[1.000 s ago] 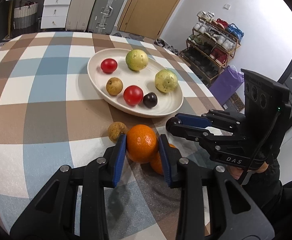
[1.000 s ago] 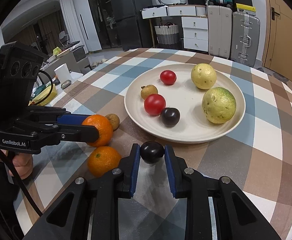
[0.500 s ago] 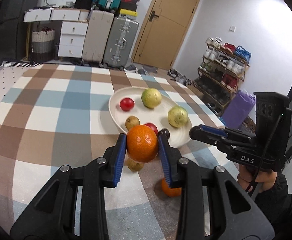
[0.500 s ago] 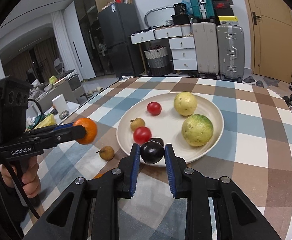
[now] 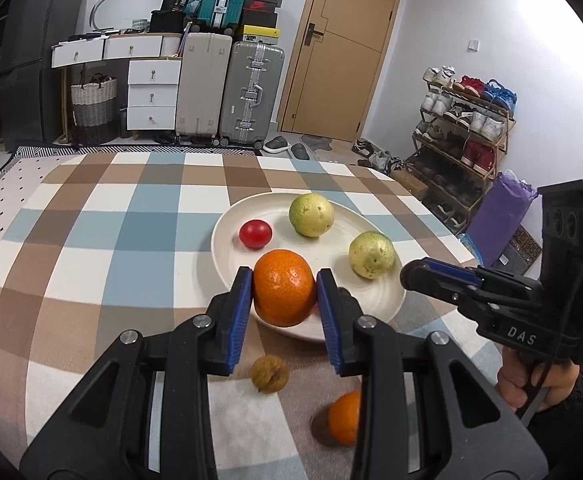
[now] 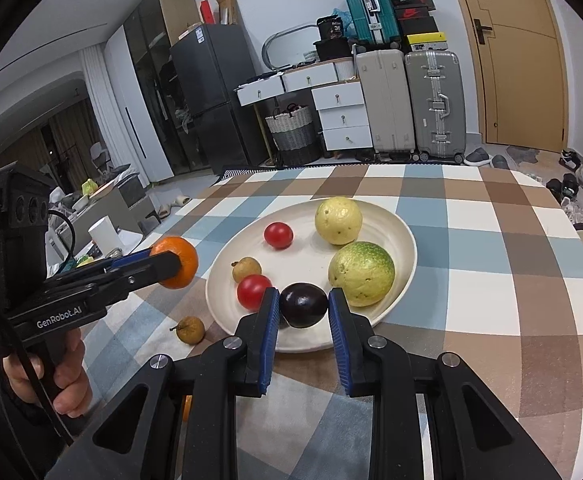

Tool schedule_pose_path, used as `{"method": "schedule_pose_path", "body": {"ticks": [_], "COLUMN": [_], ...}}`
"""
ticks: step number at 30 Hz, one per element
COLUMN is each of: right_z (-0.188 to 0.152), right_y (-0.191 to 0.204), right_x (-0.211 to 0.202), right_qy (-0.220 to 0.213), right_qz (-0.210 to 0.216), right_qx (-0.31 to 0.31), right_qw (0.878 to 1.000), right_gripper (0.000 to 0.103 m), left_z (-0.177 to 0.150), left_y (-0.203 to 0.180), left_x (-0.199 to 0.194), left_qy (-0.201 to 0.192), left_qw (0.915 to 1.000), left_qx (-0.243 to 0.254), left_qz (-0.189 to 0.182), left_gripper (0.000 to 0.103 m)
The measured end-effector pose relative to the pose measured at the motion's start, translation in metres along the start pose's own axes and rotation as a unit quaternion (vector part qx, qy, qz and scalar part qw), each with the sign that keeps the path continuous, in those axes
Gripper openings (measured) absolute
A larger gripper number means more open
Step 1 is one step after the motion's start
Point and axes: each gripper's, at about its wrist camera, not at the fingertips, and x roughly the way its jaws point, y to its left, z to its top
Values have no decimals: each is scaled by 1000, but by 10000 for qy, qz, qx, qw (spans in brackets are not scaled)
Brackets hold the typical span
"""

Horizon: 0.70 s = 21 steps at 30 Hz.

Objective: Organize fruits
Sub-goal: 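Carry the orange and plum onto the plate and open both grippers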

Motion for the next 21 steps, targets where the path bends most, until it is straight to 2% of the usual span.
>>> {"method": "schedule_pose_path", "body": {"ticks": [5,11,17,21], "right_z": [5,5,7,8], "right_y": [-7,-9,-4,-2], "right_x": [4,13,24,22], "right_qy": [-63,77,185,63], "right_qz": [-79,98,65,-8], "right_qx": [112,244,200,171], "right_qw": [9999,9996,9996,9998], "right_gripper": [26,26,26,26], "left_z": [14,19,16,15], "left_y": [-10,-16,-16,-15], "left_x": [28,58,59,58], "left_qy": [96,276,295,260], "left_qw": [9998,9995,9995,9996], "left_qx": [137,157,89,91], "left_qz": [50,-8,-25,7], "left_gripper": [30,30,30,30]}}
